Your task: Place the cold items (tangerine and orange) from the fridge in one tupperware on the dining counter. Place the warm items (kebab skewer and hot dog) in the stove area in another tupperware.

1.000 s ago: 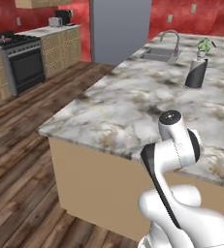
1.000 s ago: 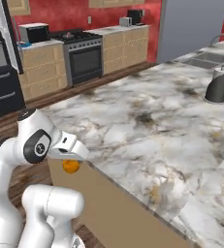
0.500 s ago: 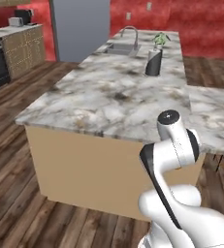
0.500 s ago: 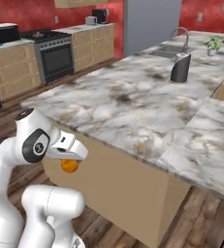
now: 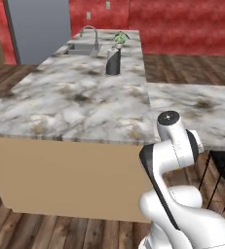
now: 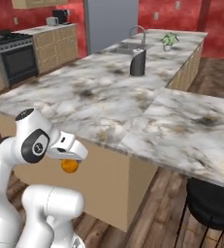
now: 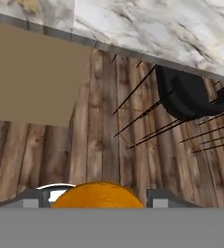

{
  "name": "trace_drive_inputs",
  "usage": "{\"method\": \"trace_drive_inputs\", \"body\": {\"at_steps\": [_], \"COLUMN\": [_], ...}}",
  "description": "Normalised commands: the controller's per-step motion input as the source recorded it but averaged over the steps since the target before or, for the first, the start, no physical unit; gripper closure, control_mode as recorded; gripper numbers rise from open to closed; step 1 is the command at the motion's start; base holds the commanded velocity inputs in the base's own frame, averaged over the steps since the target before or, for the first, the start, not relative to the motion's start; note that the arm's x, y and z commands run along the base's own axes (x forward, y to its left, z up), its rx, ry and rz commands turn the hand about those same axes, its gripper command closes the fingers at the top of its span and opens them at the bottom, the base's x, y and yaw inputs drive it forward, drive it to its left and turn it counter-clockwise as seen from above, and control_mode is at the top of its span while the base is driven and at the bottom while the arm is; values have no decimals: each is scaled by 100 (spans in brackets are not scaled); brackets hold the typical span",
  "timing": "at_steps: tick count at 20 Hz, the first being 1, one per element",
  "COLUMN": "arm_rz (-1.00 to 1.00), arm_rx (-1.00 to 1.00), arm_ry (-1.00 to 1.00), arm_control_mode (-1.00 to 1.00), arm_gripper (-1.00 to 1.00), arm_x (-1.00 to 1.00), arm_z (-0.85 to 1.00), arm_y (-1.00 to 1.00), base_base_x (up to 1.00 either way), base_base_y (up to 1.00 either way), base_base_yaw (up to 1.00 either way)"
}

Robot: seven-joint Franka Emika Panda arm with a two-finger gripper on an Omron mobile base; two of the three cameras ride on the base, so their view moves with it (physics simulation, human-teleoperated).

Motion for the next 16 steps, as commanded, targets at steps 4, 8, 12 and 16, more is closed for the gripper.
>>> {"method": "trace_drive_inputs", "body": {"at_steps": [4,8,12,16], "arm_rz": [0,0,0,0], "arm_rx": [0,0,0,0], "arm_ry": [0,0,0,0], "arm_control_mode": [100,100,100,100], "arm_gripper": [100,100,100,100], "arm_x": [0,0,0,0], "arm_z": [0,0,0,0], "arm_y": [0,0,0,0], "base_base_x": [-14,-12,-1,0], "base_base_y": [-85,-81,-87,-92], "base_base_yaw": [-21,-20,-16,-12]}}
